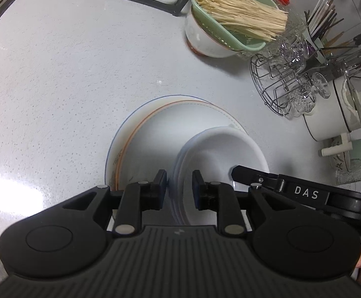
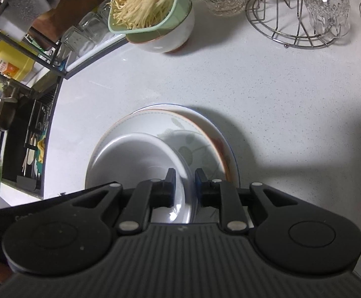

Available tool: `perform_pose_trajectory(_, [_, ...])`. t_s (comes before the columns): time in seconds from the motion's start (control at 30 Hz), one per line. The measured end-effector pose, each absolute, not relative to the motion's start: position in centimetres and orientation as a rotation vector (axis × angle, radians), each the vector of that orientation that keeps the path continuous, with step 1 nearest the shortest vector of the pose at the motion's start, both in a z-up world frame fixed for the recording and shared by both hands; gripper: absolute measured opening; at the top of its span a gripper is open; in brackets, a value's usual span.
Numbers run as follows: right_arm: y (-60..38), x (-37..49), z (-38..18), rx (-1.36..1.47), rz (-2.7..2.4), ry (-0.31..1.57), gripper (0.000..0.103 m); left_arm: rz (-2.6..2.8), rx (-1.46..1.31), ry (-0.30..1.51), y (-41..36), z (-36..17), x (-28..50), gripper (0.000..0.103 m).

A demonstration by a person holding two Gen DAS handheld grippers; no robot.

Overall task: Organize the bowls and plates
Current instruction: 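Lower the white bowl with both grippers onto the leaf-pattern plates, then open both grippers and lift them off the white bowl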

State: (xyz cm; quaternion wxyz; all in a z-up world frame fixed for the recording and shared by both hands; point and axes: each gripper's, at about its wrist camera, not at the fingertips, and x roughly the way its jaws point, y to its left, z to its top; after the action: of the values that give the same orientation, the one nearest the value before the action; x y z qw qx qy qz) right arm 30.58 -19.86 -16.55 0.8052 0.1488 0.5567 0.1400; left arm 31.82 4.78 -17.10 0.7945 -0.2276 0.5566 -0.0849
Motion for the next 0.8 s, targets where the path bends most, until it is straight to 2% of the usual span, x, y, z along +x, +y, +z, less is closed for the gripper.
perform_pose_trajectory(0.07, [-19.8, 30.5, -16.3, 0.326, 0.293, 1.184, 0.020, -0.196, -0.453, 1.192, 4.7, -16.5, 31.9, 0.029])
perform_pose_trajectory(0.17, [-19.9, 30.1, -15.6, 0.346, 0.274, 1.153, 0.021, -0.211, -0.395, 1.167, 4.7, -15.1, 32.1, 0.043])
perform_pose_trajectory(0.33, [-19.9, 29.2, -14.1, 0.343, 0.236, 1.098, 0.032, -0.246, -0.292, 1.112, 4.8, -12.6, 32.2, 0.053])
perform_pose_trajectory(0.43, [-20.0, 28.5, -13.2, 0.344, 0.205, 1.053, 0.052, -0.272, -0.222, 1.076, 4.6, -11.3, 32.3, 0.058])
perform_pose_trajectory(0.47, [-20.2, 28.3, -12.9, 0.345, 0.189, 1.039, 0.064, -0.278, -0.209, 1.070, 4.6, -10.9, 32.3, 0.060])
perform_pose_trajectory(0.5, [-20.3, 28.1, -12.7, 0.348, 0.174, 1.027, 0.068, -0.287, -0.200, 1.063, 4.7, -10.5, 32.2, 0.062])
perform_pose_trajectory(0.8, [-22.4, 25.6, -8.8, 0.377, 0.130, 0.912, 0.068, -0.304, -0.113, 0.984, 4.3, -5.7, 30.8, 0.089])
